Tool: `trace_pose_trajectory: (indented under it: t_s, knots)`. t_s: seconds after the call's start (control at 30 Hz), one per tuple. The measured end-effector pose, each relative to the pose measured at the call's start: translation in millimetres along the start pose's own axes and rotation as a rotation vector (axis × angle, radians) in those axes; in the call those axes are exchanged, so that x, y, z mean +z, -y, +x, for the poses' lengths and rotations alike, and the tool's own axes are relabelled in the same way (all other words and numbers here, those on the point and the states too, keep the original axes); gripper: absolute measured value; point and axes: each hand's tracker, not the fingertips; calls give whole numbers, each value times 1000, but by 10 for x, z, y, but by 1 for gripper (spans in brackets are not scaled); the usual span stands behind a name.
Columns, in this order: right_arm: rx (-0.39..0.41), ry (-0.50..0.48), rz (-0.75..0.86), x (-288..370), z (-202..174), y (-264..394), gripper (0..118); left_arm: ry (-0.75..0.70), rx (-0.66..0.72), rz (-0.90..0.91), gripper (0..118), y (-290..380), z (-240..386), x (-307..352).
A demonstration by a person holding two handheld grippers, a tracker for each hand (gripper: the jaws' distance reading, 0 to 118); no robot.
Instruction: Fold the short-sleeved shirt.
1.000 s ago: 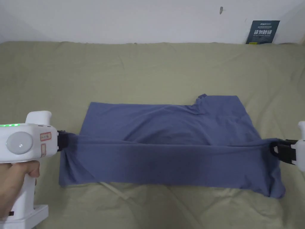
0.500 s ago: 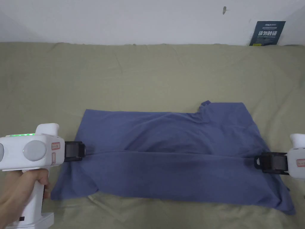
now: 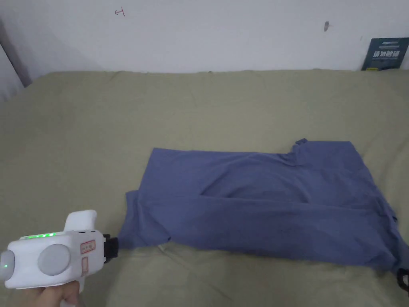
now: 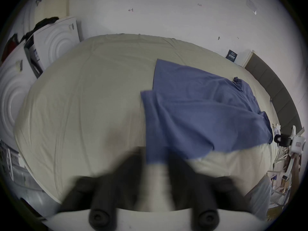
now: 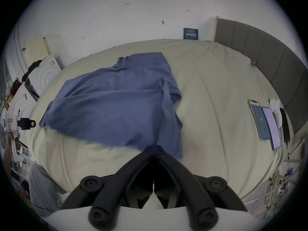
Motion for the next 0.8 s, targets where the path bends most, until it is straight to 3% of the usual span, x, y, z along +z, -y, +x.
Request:
trace_pose_trajectory:
  t_s: [0.1,0.13,0.17,0.2,0.23,0.4,0.43,0.47,0.53,0.57,0.6,0.63,0.67,0.7,0.77,0.8]
  knots:
    - [28,23,39,21,-2,51,0,5,10,12,0,-139,474,277]
    - [27,10,34,38,36,70,0,-1,7,15,5,-142,558,293]
    - [19,10,30,27,55,61,0,22,45,-30,37,-226,459,190]
    - [18,5,27,17,77,48,0,30,52,-83,90,-322,283,-13]
    - [59,-6,22,24,-40,33,0,25,59,-121,118,-346,277,-97]
    - [72,-4,10,-35,-31,-9,0,40,35,-106,113,-164,430,-511]
    - [71,-3,6,-47,-27,-14,0,32,26,-113,105,-132,450,-590]
    - [71,1,-1,-54,-30,-15,0,0,2,-116,85,-189,378,-408]
    - [84,4,-4,-40,-16,-31,0,-43,-10,-87,27,-198,359,-421]
    - [87,3,-3,-35,-13,-27,0,-118,-67,-48,6,-314,319,-445]
    - [87,3,-4,-33,-8,-25,0,21,-13,-37,6,-438,272,-440]
    - [93,1,-10,-30,-10,-60,0,60,51,-79,6,-466,260,-459]
    - [93,8,-13,-31,-7,-78,1,4,26,-71,6,-463,283,-486]
    - [89,15,-11,-29,-4,-80,12,1,0,-65,6,-480,229,-403]
    - [42,24,-13,-59,93,-115,96,-13,-39,-78,6,-473,194,-377]
    - [20,19,-29,-102,130,-138,118,-17,-52,-82,6,-458,185,-376]
